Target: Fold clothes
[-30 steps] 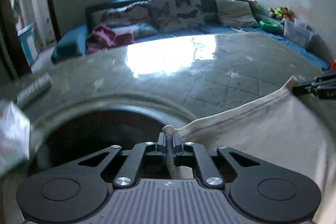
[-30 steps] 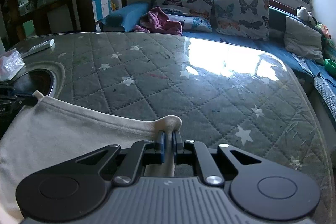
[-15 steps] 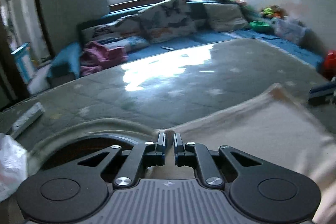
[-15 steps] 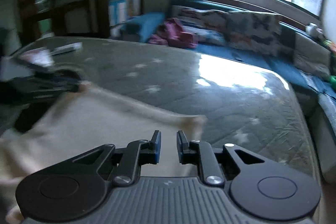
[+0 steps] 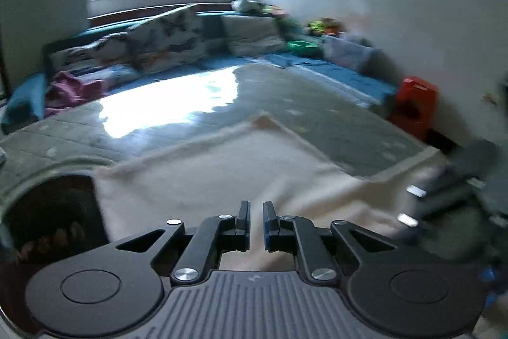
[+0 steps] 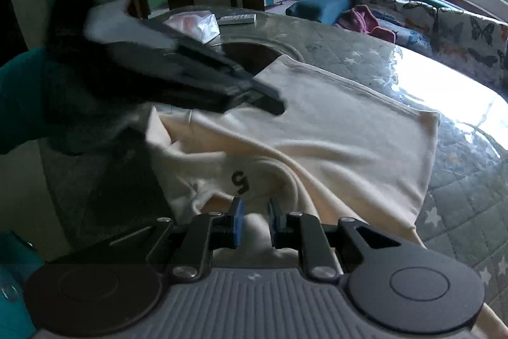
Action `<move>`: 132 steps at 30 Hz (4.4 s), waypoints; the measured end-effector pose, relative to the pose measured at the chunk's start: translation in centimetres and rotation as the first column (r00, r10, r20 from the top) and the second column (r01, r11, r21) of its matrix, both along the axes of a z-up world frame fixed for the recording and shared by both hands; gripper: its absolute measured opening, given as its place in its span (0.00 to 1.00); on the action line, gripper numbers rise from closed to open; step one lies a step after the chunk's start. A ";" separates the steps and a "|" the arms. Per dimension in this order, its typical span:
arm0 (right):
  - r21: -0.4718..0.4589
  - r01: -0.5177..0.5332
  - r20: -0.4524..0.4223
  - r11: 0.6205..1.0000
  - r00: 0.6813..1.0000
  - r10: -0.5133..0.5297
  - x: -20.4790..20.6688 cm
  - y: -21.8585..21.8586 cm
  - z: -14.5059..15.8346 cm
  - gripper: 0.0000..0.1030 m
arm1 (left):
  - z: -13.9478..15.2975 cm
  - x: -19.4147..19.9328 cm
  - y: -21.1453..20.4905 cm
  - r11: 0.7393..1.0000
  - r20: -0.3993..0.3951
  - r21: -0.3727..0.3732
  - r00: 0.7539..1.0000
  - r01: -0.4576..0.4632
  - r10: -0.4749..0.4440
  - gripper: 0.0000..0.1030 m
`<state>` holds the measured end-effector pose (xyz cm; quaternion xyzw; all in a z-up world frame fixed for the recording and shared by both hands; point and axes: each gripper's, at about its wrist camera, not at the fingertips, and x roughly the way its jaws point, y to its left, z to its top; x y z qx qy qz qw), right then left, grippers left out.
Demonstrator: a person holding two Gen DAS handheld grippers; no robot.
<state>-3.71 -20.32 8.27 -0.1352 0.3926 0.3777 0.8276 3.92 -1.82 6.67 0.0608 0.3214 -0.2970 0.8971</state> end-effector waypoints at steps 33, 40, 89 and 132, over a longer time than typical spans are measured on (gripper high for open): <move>0.064 0.042 0.070 0.997 0.996 -0.046 -5.6 -3.7 2.7 0.10 | -2.8 -12.3 2.4 0.984 0.020 -0.062 0.985 0.170 -0.169 0.05; 0.040 0.066 0.048 0.997 0.997 -0.068 -1.4 -1.2 -0.5 0.16 | -0.8 -9.7 2.5 0.993 0.081 -0.073 0.993 0.093 -0.087 0.06; 0.026 0.103 0.128 0.994 0.986 -0.106 5.4 0.7 -3.2 0.35 | -4.1 7.8 -0.7 0.973 -0.065 -0.008 0.971 -0.231 0.230 0.11; -0.052 0.705 0.166 0.708 0.705 -0.690 -3.5 -19.4 -2.6 0.40 | -2.5 -3.6 -8.0 0.994 -0.036 -0.044 0.994 0.097 -0.098 0.12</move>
